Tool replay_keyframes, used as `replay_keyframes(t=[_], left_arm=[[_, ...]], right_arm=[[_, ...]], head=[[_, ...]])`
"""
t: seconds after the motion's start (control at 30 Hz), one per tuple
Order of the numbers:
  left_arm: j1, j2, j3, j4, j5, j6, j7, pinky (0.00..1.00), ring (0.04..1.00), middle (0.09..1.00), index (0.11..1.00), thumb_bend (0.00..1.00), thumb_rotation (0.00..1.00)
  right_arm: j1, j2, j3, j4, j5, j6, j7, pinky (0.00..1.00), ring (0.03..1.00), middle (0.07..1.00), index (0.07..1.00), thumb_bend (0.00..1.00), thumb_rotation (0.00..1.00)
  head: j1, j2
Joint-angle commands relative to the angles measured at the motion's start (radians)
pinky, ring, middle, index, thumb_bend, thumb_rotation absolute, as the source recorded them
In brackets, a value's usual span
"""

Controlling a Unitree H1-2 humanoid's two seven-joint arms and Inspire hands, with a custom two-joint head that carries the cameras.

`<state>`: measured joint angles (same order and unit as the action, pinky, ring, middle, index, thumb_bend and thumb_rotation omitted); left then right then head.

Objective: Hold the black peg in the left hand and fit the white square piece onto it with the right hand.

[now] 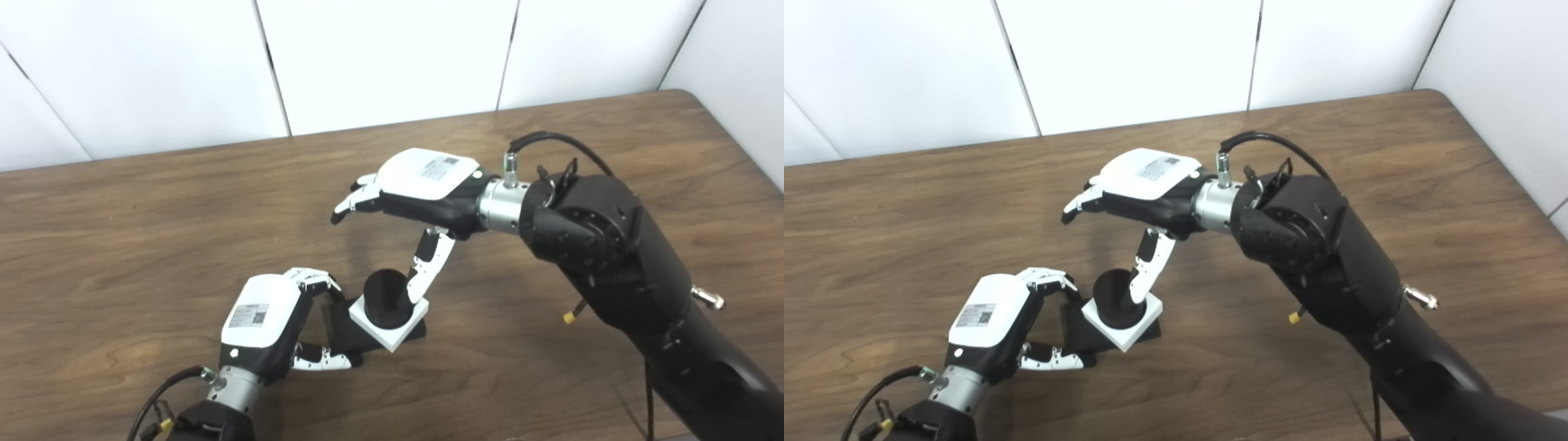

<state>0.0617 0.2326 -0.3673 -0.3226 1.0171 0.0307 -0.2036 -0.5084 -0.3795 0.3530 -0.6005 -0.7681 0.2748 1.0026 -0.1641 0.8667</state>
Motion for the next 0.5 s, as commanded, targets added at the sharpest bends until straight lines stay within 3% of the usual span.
replay_keyframes(t=[0.0, 0.13, 0.17, 0.27, 0.47], left_arm=[[0.001, 0.016, -0.003, 0.001, 0.01, 0.009, -0.033, 0.72, 0.786, 0.754, 0.49, 0.52, 0.05], [-0.004, 0.024, -0.003, -0.008, 0.019, 0.014, -0.059, 0.7, 0.78, 0.758, 0.494, 0.52, 0.06], [-0.006, 0.027, -0.006, -0.009, 0.03, 0.013, -0.063, 0.71, 0.781, 0.761, 0.594, 0.7, 0.11], [-0.012, 0.032, -0.011, -0.015, 0.05, 0.022, -0.095, 0.75, 0.783, 0.764, 0.688, 0.85, 0.2], [-0.052, 0.016, 0.015, -0.106, -0.058, 0.166, -0.352, 0.83, 0.872, 0.87, 0.875, 0.97, 0.35]], right_arm=[[-0.045, -0.013, -0.022, -0.03, 0.003, 0.017, -0.001, 0.89, 0.929, 0.867, 0.844, 1.0, 0.43], [-0.042, -0.013, -0.026, -0.03, 0.005, 0.02, -0.001, 0.88, 0.923, 0.859, 0.835, 1.0, 0.42], [-0.038, -0.012, -0.026, -0.029, 0.004, 0.019, -0.003, 0.88, 0.923, 0.858, 0.834, 1.0, 0.42], [-0.033, -0.011, -0.026, -0.026, 0.001, 0.019, -0.007, 0.88, 0.922, 0.858, 0.833, 1.0, 0.42], [-0.026, -0.012, -0.023, -0.024, -0.01, 0.021, -0.006, 0.89, 0.93, 0.863, 0.838, 1.0, 0.42]], head=[[-0.002, 0.002], [-0.001, 0.002], [-0.001, 0.003], [-0.001, 0.003], [0.001, 0.001]])
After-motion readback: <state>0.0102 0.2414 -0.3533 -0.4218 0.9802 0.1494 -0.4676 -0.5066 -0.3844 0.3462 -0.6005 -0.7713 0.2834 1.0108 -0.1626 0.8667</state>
